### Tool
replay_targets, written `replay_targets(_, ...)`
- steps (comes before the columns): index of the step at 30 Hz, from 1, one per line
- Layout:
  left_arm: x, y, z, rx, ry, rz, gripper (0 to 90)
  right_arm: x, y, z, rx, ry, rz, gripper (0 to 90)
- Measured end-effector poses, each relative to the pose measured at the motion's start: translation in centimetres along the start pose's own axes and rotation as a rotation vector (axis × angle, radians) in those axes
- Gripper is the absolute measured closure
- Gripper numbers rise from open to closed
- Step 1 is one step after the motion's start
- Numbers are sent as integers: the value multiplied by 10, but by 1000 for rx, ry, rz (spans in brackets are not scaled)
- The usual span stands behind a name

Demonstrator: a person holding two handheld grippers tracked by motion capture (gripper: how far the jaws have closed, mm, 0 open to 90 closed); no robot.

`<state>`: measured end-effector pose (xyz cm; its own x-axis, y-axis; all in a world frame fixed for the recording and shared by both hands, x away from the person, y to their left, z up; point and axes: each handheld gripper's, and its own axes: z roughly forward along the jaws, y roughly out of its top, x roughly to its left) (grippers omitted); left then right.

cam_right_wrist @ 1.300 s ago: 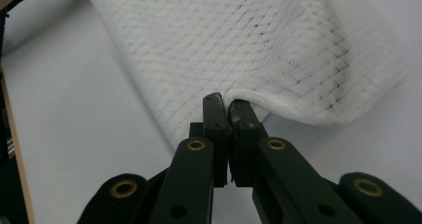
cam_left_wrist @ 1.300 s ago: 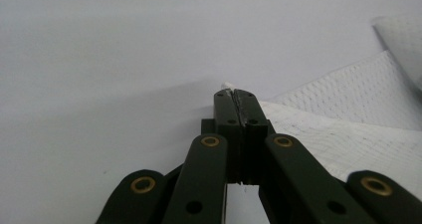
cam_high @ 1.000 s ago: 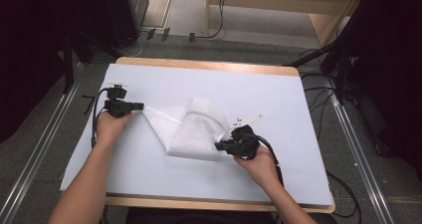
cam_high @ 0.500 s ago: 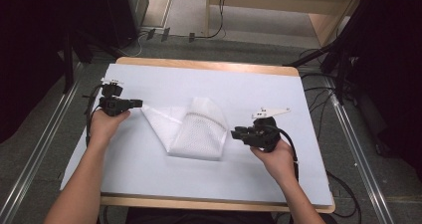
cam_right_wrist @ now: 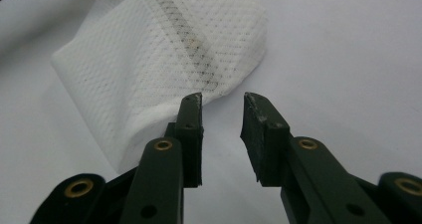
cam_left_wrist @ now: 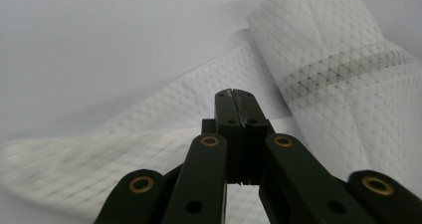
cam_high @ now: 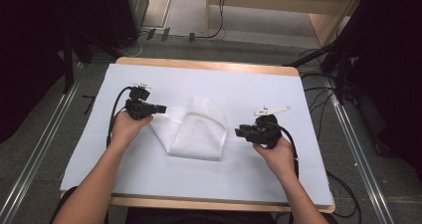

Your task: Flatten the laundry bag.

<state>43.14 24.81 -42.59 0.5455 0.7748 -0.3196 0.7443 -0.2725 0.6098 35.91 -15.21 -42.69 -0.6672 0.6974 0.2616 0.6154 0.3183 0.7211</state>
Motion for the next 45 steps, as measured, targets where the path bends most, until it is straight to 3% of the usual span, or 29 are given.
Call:
replay_targets(6, -22, 1, 25, 46, -18, 54, 900, -4, -2, 5, 10, -10, 6, 682)
replay_targets(13, -35, -1, 36, 72, -45, 69, 900, -8, -3, 5, 13, -24, 4, 671)
replay_targets(22, -49, -2, 40, 69, -73, 100, 900, -18, -4, 6, 16, -43, 22, 669)
replay_targets(26, -60, -2, 40, 70, -93, 133, 900, -24, -5, 5, 11, -52, 36, 669)
replay_targets(31, -69, -3, 40, 64, -123, 143, 900, -26, -5, 5, 13, -60, 42, 669)
replay_targets(37, -85, -4, 42, 68, -146, 186, 900, -26, -5, 6, 15, -60, 43, 670)
replay_targets(45, -92, -7, 50, 94, -155, 206, 900, -25, -4, 10, 15, -52, 43, 669)
